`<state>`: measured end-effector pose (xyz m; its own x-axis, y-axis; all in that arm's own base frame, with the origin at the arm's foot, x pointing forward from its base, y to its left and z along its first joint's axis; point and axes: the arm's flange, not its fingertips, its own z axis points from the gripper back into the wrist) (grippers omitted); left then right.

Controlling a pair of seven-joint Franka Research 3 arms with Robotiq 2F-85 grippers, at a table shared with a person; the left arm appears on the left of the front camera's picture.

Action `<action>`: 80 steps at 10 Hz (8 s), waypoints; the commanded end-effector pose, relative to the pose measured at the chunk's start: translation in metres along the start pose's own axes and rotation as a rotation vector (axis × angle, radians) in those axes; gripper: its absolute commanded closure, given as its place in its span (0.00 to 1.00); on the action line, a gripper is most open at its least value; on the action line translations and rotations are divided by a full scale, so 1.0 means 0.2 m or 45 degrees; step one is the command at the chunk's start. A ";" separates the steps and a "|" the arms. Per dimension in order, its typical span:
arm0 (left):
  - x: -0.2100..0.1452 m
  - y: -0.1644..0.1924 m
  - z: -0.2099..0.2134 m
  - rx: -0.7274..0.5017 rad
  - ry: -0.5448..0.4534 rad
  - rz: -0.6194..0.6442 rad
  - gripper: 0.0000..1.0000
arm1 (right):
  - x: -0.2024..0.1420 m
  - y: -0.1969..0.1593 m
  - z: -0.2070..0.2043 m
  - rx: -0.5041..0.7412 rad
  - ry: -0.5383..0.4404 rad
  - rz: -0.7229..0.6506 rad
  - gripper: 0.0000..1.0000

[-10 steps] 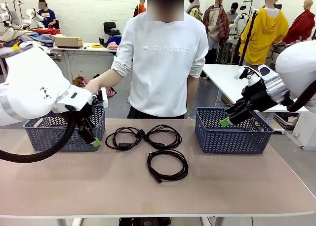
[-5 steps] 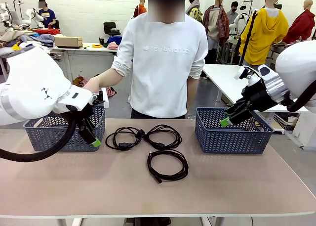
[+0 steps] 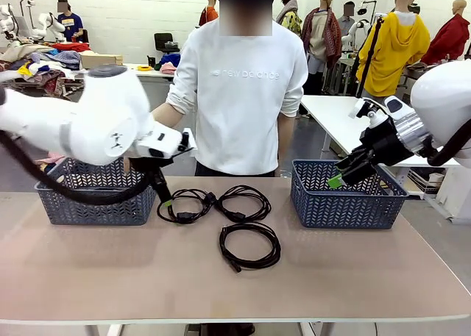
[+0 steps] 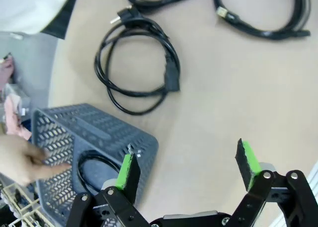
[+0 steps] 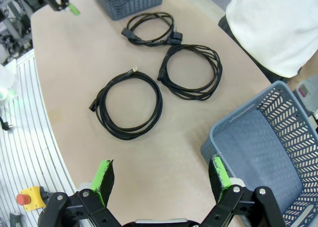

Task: Organize the cables according to human instructions.
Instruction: Pick up a bundle of cables and place it in the basket indicated by the human.

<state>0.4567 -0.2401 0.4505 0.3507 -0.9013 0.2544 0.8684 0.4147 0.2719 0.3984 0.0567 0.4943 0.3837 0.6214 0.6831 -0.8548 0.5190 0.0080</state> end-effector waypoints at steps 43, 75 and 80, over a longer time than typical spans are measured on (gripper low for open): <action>0.51 0.24 -0.95 -0.210 0.237 0.265 0.24 | 0.00 -0.01 -0.01 0.014 -0.042 0.013 0.00; -0.39 0.52 0.29 -0.053 0.137 -0.189 1.00 | 0.00 -0.01 -0.01 0.014 -0.042 0.013 0.00; -0.55 0.62 0.17 -0.039 0.125 -0.171 1.00 | 0.00 -0.01 -0.01 0.014 -0.042 0.013 0.00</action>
<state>0.5115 -0.0922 0.4889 0.2838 -0.9546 0.0902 0.9184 0.2977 0.2606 0.3984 0.0569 0.4943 0.3836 0.6223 0.6823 -0.8548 0.5189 0.0074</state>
